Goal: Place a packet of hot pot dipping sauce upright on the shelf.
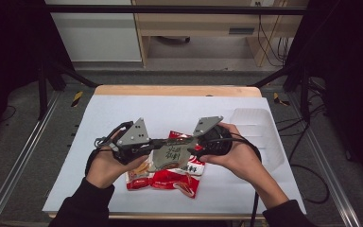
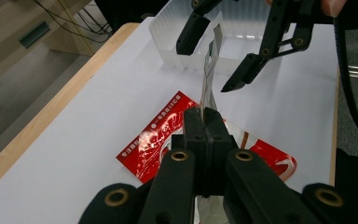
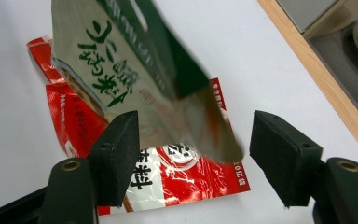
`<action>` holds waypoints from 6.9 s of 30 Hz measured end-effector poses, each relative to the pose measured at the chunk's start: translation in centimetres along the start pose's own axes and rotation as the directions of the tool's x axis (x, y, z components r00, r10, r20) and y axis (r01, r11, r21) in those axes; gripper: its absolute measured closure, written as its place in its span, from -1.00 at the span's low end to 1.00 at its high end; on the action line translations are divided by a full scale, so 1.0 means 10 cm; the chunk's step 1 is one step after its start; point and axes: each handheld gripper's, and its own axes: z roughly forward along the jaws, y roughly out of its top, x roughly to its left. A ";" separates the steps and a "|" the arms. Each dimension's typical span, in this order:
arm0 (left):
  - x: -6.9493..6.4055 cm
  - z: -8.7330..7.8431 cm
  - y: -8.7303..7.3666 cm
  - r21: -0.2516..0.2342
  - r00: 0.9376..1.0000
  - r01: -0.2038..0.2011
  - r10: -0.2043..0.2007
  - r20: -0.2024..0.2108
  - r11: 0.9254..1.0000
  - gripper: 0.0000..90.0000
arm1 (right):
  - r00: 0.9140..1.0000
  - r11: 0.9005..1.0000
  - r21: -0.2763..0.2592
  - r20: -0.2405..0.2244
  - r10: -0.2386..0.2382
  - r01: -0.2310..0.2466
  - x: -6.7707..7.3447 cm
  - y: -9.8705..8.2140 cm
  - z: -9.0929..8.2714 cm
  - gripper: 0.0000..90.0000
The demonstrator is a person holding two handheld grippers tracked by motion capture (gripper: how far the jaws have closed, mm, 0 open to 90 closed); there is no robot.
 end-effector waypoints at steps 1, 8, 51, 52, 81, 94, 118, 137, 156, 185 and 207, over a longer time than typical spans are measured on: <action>-0.01 0.01 0.00 0.000 1.000 -0.002 0.002 0.002 1.000 1.00 | 1.000 1.000 0.000 0.000 0.000 0.000 0.00 0.00 0.00 -0.23; -0.04 0.05 0.02 0.001 1.000 -0.011 0.011 0.017 1.000 1.00 | 0.997 0.998 0.009 -0.054 -0.055 0.055 0.02 0.01 0.00 0.16; 0.00 0.02 -0.02 -0.031 1.000 0.016 -0.016 0.015 0.999 1.00 | 0.988 0.990 0.080 -0.117 -0.106 0.115 0.09 0.15 -0.06 1.00; 0.00 0.02 -0.02 -0.032 1.000 0.018 -0.018 0.017 0.999 1.00 | 0.988 0.990 0.082 -0.114 -0.106 0.116 0.10 0.16 -0.06 1.00; -0.03 0.01 -0.25 -0.110 0.992 0.072 -0.083 -0.093 0.991 -0.48 | 0.990 0.979 0.150 -0.028 -0.135 0.138 -0.15 0.25 -0.29 1.00; -0.06 -0.14 -1.44 -0.101 0.925 0.295 -0.310 -0.221 0.950 -0.85 | 0.989 0.990 0.126 0.124 -0.085 0.070 -0.73 -0.12 -0.63 1.00; 0.04 -0.26 -1.89 -0.124 0.867 0.347 -0.369 -0.336 0.930 -0.87 | 0.940 0.993 0.049 0.329 0.085 -0.107 -1.62 -1.05 -0.94 1.00; 0.04 -0.24 -1.89 -0.105 0.871 0.343 -0.358 -0.337 0.934 -0.90 | 0.930 0.990 0.055 0.354 0.100 -0.128 -1.80 -1.17 -0.84 1.00; 0.03 -0.22 -1.89 -0.093 0.878 0.339 -0.351 -0.327 0.936 -0.90 | 0.936 0.985 0.083 0.333 0.113 -0.149 -1.79 -1.39 -0.63 1.00; 0.02 -0.19 -1.88 -0.083 0.883 0.335 -0.343 -0.320 0.939 -0.90 | 0.944 0.972 0.098 0.276 0.182 -0.216 -1.83 -1.48 -0.36 1.00; 0.02 -0.19 -1.88 -0.083 0.884 0.336 -0.345 -0.316 0.938 -0.90 | 0.929 0.960 0.088 0.289 0.230 -0.265 -1.94 -1.53 -0.33 0.92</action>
